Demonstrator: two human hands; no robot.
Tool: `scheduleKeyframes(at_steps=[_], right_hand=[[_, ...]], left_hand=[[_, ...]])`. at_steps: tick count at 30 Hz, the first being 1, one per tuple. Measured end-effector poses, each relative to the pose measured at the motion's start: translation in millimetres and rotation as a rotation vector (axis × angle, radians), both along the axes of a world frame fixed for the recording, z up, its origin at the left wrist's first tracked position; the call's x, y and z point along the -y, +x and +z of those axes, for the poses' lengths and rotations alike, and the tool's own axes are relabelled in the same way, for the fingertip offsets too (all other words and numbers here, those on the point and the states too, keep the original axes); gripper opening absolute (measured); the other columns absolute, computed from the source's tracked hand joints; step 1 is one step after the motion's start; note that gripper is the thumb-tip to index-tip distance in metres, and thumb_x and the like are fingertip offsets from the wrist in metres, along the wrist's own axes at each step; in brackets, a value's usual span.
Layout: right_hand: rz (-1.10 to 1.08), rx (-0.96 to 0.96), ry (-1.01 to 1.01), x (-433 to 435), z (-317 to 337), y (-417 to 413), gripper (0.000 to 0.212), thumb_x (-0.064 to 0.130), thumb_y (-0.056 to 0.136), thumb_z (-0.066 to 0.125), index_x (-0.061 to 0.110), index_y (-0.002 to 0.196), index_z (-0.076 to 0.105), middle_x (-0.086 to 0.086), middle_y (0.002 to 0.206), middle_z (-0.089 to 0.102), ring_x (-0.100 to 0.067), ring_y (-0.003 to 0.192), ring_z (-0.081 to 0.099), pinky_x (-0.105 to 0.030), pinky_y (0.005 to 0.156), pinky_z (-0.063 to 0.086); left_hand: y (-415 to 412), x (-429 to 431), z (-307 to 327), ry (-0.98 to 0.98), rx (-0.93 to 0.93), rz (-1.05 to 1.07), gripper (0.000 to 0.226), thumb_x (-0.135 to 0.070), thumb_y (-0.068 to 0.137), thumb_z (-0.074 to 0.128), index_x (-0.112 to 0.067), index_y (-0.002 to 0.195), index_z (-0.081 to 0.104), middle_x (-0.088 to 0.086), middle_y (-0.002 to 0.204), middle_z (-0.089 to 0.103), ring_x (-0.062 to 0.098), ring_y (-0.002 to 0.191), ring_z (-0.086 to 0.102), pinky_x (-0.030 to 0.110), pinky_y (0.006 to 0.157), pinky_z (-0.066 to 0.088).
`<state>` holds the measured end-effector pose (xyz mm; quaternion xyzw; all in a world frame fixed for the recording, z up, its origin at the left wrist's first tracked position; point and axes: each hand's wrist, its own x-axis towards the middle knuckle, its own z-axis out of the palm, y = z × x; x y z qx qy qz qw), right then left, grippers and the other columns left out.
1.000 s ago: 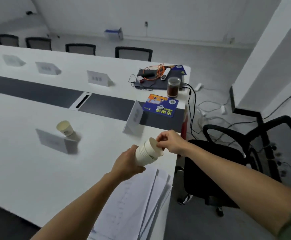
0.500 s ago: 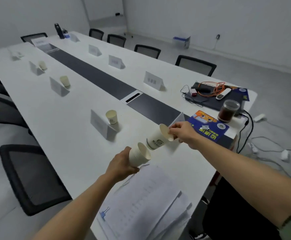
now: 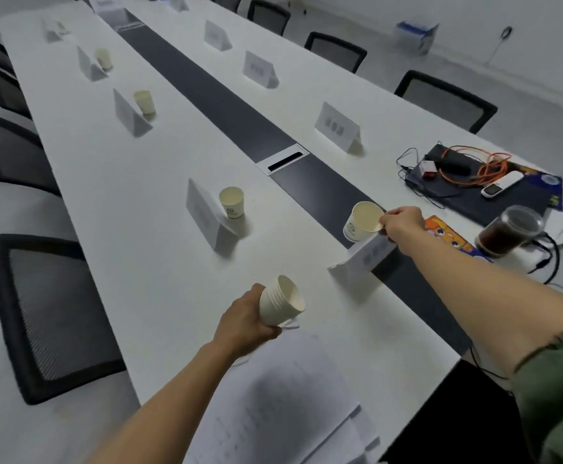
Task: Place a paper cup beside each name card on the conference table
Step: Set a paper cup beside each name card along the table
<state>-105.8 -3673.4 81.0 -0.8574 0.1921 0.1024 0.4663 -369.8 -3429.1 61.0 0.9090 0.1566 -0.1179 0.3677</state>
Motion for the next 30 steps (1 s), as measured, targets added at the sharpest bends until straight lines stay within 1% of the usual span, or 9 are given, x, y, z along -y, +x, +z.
scheduleKeyframes(at_steps=[4, 7, 11, 14, 18, 19, 21, 25, 30], right_hand=[[0.08, -0.029, -0.105, -9.5, -36.6, 44.0, 0.005, 0.012, 0.087, 0.066, 0.014, 0.092, 0.067, -0.013, 0.098, 0.072, -0.031, 0.09, 0.07, -0.044, 0.081, 0.06], [0.153, -0.077, -0.168, -15.7, -62.5, 70.1, 0.01, 0.012, 0.088, 0.068, 0.012, 0.098, 0.068, -0.012, 0.1, 0.07, -0.031, 0.091, 0.069, -0.045, 0.082, 0.06], [0.231, -0.11, -0.227, -19.8, -82.1, 89.5, 0.013, 0.009, 0.087, 0.068, 0.009, 0.101, 0.069, -0.014, 0.106, 0.072, -0.031, 0.095, 0.07, -0.044, 0.086, 0.059], [0.275, -0.156, -0.268, -20.9, -87.3, 98.9, 0.02, 0.008, 0.086, 0.069, 0.003, 0.105, 0.068, -0.015, 0.1, 0.073, -0.032, 0.093, 0.072, -0.042, 0.083, 0.06], [0.305, -0.204, -0.296, -17.1, -94.2, 110.3, 0.021, 0.011, 0.084, 0.068, 0.001, 0.102, 0.065, -0.015, 0.087, 0.074, -0.026, 0.072, 0.075, -0.035, 0.071, 0.062], [0.317, -0.209, -0.307, -15.7, -94.4, 111.5, 0.022, 0.012, 0.083, 0.069, 0.001, 0.102, 0.066, -0.014, 0.085, 0.074, -0.025, 0.07, 0.074, -0.036, 0.07, 0.063], [0.341, -0.186, -0.335, -13.3, -83.8, 108.9, 0.025, 0.015, 0.082, 0.07, 0.002, 0.103, 0.066, -0.014, 0.087, 0.073, -0.029, 0.074, 0.074, -0.04, 0.072, 0.062], [0.428, -0.076, -0.397, -16.2, -44.4, 91.5, 0.03, 0.02, 0.088, 0.068, 0.006, 0.114, 0.064, -0.015, 0.108, 0.068, -0.034, 0.096, 0.065, -0.036, 0.079, 0.054], [0.627, 0.087, -0.424, -44.8, -5.5, 61.5, 0.021, 0.025, 0.092, 0.062, 0.011, 0.107, 0.067, -0.012, 0.108, 0.067, -0.028, 0.09, 0.058, -0.036, 0.077, 0.048]], left_hand=[[18.1, 4.7, -12.3, -0.008, -0.063, 0.081, 0.055, -0.029, 0.064, 0.081, -0.032, 0.105, 0.044, -0.005, 0.098, 0.062, 0.021, 0.086, 0.059, 0.029, 0.064, 0.045], [33.9, 11.1, -21.6, -0.005, -0.109, 0.117, 0.056, -0.031, 0.064, 0.081, -0.031, 0.107, 0.046, -0.006, 0.099, 0.063, 0.02, 0.086, 0.06, 0.031, 0.067, 0.049], [49.5, 16.6, -25.4, -0.004, -0.145, 0.152, 0.056, -0.031, 0.064, 0.081, -0.033, 0.107, 0.044, -0.007, 0.098, 0.062, 0.019, 0.086, 0.06, 0.028, 0.064, 0.045], [59.4, 19.8, -26.0, 0.001, -0.166, 0.166, 0.055, -0.032, 0.063, 0.079, -0.033, 0.106, 0.045, -0.007, 0.097, 0.063, 0.02, 0.085, 0.06, 0.034, 0.069, 0.052], [69.4, 27.1, -23.3, 0.012, -0.168, 0.173, 0.057, -0.032, 0.061, 0.079, -0.033, 0.108, 0.046, -0.007, 0.097, 0.063, 0.02, 0.085, 0.061, 0.037, 0.072, 0.054], [70.7, 28.2, -22.5, 0.017, -0.167, 0.174, 0.057, -0.032, 0.062, 0.079, -0.033, 0.108, 0.046, -0.007, 0.098, 0.063, 0.02, 0.085, 0.061, 0.036, 0.072, 0.054], [72.3, 31.1, -18.6, 0.025, -0.156, 0.177, 0.057, -0.031, 0.063, 0.08, -0.032, 0.109, 0.046, -0.007, 0.098, 0.063, 0.02, 0.086, 0.061, 0.036, 0.072, 0.054], [69.4, 32.5, -7.2, 0.043, -0.125, 0.196, 0.058, -0.03, 0.065, 0.081, -0.029, 0.112, 0.047, -0.006, 0.098, 0.062, 0.022, 0.087, 0.061, 0.039, 0.075, 0.055], [48.7, 23.3, 13.1, 0.077, -0.072, 0.242, 0.061, -0.032, 0.065, 0.082, -0.03, 0.114, 0.046, -0.007, 0.099, 0.061, 0.023, 0.089, 0.061, 0.044, 0.078, 0.057]])
